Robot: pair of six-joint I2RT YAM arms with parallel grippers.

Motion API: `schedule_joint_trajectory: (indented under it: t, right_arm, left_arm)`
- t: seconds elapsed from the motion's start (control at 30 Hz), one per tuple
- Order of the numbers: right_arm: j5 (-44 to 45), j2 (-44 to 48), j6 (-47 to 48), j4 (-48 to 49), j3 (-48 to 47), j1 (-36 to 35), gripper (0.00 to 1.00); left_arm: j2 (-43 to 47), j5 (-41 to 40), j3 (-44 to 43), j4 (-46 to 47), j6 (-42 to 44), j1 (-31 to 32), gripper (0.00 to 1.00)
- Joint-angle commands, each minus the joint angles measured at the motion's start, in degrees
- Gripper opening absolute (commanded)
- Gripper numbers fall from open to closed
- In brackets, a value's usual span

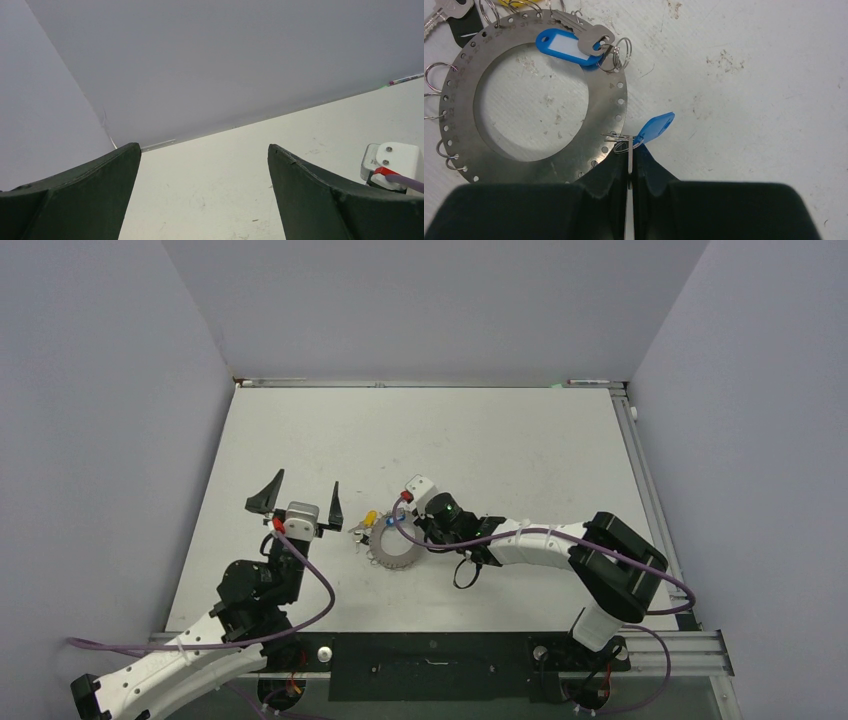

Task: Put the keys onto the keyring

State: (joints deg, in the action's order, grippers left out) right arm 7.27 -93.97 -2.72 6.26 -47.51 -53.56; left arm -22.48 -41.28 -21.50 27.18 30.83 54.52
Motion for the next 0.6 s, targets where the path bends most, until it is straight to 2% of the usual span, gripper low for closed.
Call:
schedule_joint_trajectory:
  t: [0.0, 0.3, 0.33, 0.43, 0.57]
  right_arm:
    - [1.3, 1.5, -1.4, 2.9, 0.4, 0.7, 0.05]
    - [3.6, 1.3, -0.8, -2.5, 0.8, 0.7, 0.06]
    - [4.7, 1.1, -0.9, -3.8, 0.6, 0.7, 0.08]
    - [8.3, 0.1, -2.4, -8.5, -0.6, 0.7, 0.23]
    - [13.4, 0.0, -4.9, -11.3, -0.7, 0.7, 0.57]
  left_arm:
    - [-0.8, 1.2, -0.2, 1.2, -0.4, -0.6, 0.96]
    - [-2.3, 2.3, 0.1, 1.3, -0.8, -0.9, 0.96]
    - [-2.5, 2.3, 0.1, 1.3, -0.8, -0.9, 0.96]
    - [-2.8, 2.6, 0.1, 1.4, -1.0, -1.0, 0.96]
    - [-3.1, 2.9, 0.1, 1.5, -1.3, -1.0, 0.96]
